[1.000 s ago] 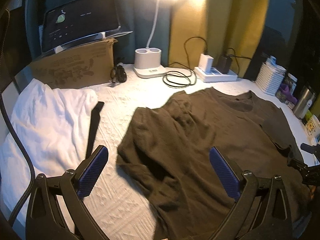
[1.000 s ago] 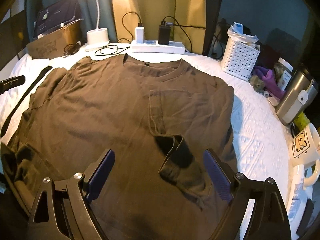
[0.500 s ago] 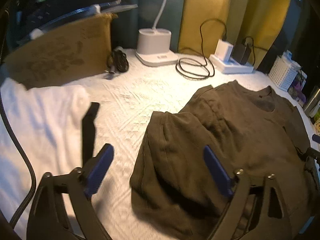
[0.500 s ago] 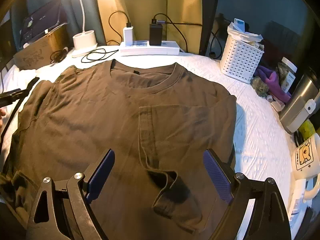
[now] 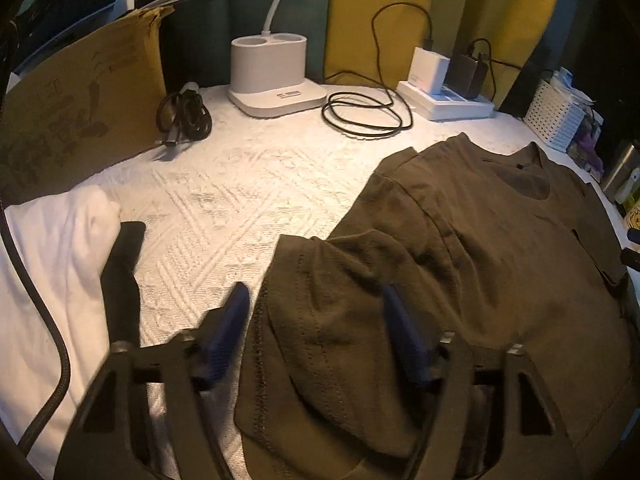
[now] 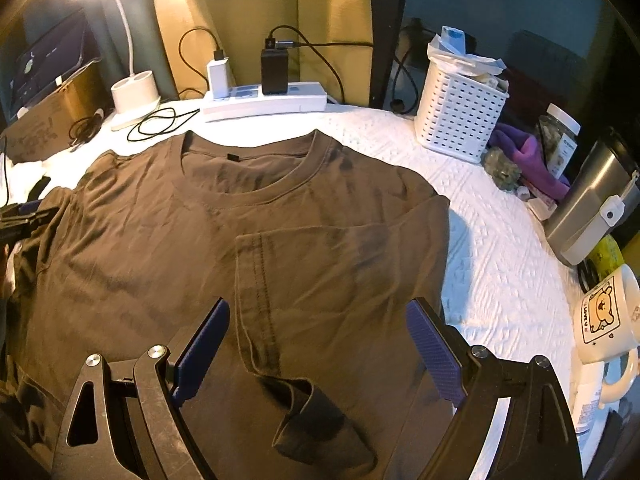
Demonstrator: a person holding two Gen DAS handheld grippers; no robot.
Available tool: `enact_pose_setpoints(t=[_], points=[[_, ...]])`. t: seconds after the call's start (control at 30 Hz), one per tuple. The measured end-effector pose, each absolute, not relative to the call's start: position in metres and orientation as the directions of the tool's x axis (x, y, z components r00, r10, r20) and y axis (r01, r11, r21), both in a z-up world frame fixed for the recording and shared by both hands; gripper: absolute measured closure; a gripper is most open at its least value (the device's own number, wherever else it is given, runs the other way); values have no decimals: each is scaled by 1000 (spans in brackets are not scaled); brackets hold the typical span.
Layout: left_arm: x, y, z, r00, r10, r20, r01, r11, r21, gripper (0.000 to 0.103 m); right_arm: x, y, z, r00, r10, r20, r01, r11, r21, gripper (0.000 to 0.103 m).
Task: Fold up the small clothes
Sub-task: 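Grasp the other sleeve with the left gripper and lift it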
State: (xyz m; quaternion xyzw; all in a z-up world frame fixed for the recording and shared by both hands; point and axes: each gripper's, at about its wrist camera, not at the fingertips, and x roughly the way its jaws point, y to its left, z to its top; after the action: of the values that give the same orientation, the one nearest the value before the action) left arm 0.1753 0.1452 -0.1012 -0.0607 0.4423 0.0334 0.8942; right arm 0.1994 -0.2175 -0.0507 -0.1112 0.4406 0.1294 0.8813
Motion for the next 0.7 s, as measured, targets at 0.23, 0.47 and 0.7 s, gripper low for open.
enact_pose_setpoints(t=[0.23, 0.47, 0.7], points=[[167, 142, -100, 619, 14, -785, -137, 986, -90, 91, 199, -220, -51, 581, 142, -801, -325, 943, -68, 12], [152, 148, -89, 651, 79, -755, -223, 971, -91, 98, 194, -225, -47, 593, 153, -790, -330, 942, -65, 12], [137, 134, -65, 693, 132, -709, -256, 964, -71, 98, 190, -238, -40, 612, 173, -772, -304, 952, -27, 12]])
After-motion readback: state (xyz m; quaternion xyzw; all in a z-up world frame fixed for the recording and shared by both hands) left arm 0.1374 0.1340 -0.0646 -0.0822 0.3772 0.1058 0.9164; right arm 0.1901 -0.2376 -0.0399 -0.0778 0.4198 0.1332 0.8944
